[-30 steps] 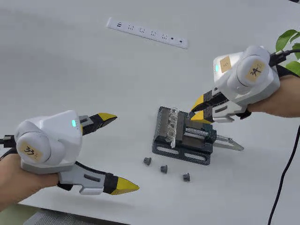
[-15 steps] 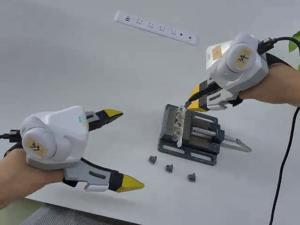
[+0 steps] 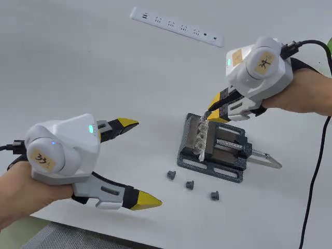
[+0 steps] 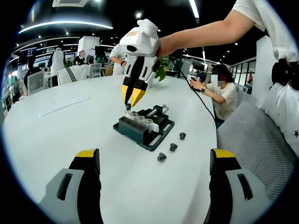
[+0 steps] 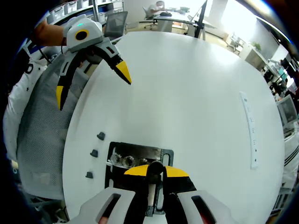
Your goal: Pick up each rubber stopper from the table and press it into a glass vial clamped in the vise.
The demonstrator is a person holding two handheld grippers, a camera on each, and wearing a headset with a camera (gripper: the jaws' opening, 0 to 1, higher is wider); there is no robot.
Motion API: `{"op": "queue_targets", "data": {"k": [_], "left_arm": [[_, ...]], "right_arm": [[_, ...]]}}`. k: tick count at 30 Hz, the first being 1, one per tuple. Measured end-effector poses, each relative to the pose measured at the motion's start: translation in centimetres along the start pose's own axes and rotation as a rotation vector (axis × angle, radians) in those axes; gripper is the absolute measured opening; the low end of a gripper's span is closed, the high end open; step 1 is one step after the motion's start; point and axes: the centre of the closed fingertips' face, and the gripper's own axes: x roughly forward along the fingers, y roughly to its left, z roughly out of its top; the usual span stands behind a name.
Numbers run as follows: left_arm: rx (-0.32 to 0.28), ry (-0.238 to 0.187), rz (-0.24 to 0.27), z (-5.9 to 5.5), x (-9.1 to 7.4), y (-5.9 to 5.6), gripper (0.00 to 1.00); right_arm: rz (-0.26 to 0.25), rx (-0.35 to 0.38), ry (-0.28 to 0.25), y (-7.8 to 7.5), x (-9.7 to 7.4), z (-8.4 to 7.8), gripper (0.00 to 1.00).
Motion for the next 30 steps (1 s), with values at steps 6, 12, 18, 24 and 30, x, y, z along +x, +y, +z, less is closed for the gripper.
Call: {"op": "queue_targets", "data": {"k": [6, 12, 18, 24, 30], "left_arm": [[-0.002, -0.005, 0.001, 0.01, -0.01, 0.06, 0.98], [-0.004, -0.005, 0.002, -0.04, 0.0, 0.04, 0.98], [-0.006, -0.005, 0.003, -0.14, 0.0, 0.09, 0.98], [-0.007, -0.008, 0.002, -0.07, 0.06, 0.1, 0.98], [-0.008, -0.008, 0.002, -0.05, 0.07, 0.1, 0.98]], "right_arm": [[0.006, -0.005, 0.014, -0.02, 0.19, -0.23, 0.06], [0.007, -0.009, 0.021, -0.07, 0.29, -0.36, 0.06], [0.01, -0.008, 0.022, -0.05, 0.35, -0.31, 0.06], [0.013, -0.007, 0.023, 0.02, 0.4, -0.38, 0.06], [0.013, -0.007, 0.024, -0.06, 0.49, -0.39, 0.06]]}}
